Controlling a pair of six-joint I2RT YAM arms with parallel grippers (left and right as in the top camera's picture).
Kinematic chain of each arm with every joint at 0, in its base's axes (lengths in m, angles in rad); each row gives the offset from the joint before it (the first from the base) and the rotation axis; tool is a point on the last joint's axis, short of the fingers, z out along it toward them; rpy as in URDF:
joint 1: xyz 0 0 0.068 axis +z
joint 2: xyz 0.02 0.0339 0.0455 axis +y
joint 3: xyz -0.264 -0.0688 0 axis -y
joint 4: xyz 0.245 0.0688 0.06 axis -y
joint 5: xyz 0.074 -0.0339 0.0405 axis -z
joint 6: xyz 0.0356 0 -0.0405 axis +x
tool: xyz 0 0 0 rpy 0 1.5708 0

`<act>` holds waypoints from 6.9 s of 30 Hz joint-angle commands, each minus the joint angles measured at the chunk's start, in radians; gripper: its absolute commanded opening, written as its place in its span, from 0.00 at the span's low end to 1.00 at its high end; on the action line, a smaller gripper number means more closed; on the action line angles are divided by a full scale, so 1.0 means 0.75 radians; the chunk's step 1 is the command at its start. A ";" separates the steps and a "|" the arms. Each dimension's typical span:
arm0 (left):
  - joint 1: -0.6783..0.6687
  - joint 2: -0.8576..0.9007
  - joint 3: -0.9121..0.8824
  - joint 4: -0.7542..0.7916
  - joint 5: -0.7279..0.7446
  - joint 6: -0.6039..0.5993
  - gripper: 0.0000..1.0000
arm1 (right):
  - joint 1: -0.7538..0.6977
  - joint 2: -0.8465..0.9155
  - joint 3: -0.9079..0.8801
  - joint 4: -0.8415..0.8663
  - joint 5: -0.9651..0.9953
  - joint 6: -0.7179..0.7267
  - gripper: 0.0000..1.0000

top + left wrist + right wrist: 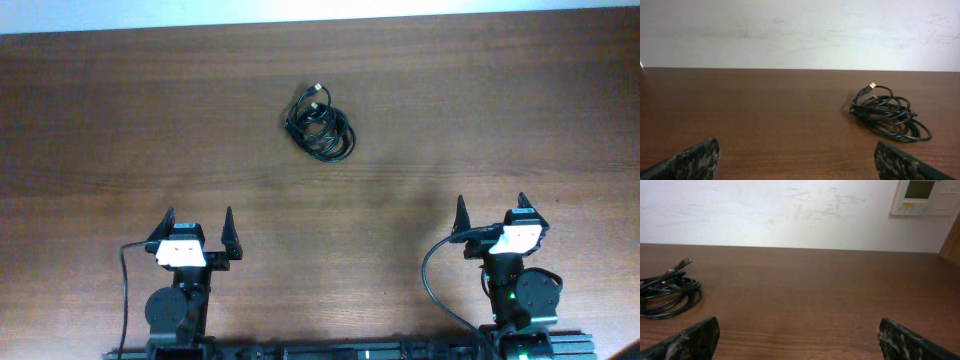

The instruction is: Untangle cables

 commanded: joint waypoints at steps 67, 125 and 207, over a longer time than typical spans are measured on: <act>0.007 1.531 1.942 -1.202 0.799 0.253 0.99 | -0.003 1.148 1.774 -1.166 -1.091 0.229 0.98; -0.517 2.877 2.632 -1.245 0.351 -0.065 0.00 | 0.434 1.662 1.988 -1.663 -0.803 0.430 0.96; -0.290 1.801 2.632 0.325 -0.065 0.102 0.00 | 0.520 2.582 1.980 -1.429 -0.267 0.754 0.81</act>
